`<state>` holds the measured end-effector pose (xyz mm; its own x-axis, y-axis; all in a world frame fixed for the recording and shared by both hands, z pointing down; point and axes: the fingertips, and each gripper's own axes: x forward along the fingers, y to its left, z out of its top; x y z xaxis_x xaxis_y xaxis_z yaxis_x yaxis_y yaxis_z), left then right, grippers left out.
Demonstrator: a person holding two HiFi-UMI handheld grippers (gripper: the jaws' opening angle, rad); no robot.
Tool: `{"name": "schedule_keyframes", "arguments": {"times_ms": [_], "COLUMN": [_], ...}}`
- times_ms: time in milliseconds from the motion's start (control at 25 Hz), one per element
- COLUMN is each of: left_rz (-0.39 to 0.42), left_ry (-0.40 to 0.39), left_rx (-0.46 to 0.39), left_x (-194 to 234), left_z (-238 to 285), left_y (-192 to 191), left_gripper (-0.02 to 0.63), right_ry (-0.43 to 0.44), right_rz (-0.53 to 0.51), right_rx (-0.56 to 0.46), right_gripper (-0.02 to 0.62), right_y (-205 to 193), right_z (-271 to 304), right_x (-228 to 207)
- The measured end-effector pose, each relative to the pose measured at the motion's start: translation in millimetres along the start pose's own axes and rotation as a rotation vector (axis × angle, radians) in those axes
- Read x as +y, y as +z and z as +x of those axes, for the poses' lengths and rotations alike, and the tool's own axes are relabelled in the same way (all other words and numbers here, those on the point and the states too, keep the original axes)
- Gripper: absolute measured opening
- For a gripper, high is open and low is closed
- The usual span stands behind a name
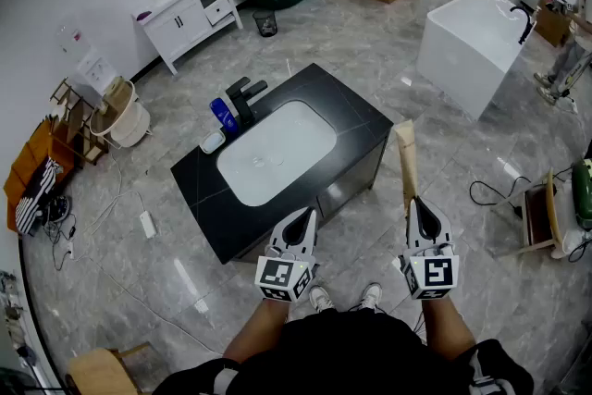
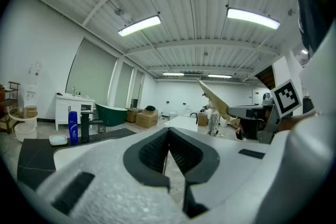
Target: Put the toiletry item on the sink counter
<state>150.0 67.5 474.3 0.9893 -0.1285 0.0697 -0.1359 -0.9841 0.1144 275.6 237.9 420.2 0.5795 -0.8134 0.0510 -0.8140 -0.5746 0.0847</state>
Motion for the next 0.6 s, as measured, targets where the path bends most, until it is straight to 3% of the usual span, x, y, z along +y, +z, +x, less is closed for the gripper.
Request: {"name": "schedule_keyframes", "arguments": {"times_ms": [320, 600], "left_rz": [0.001, -0.013], "left_ry": [0.012, 0.062], "left_rx": [0.009, 0.010], "left_x": [5.8, 39.5], "left_z": [-23.8, -57.7], "left_y": [4.1, 0.9], "left_gripper": [0.009, 0.009], "right_ry": [0.001, 0.021], "right_rz": [0.012, 0.028], "right_rx": [-0.024, -0.062], "right_gripper": [0.006, 0.008], "right_y": [10.5, 17.4], "right_z": [-4.0, 5.6], "right_x": [15.1, 48.7]}}
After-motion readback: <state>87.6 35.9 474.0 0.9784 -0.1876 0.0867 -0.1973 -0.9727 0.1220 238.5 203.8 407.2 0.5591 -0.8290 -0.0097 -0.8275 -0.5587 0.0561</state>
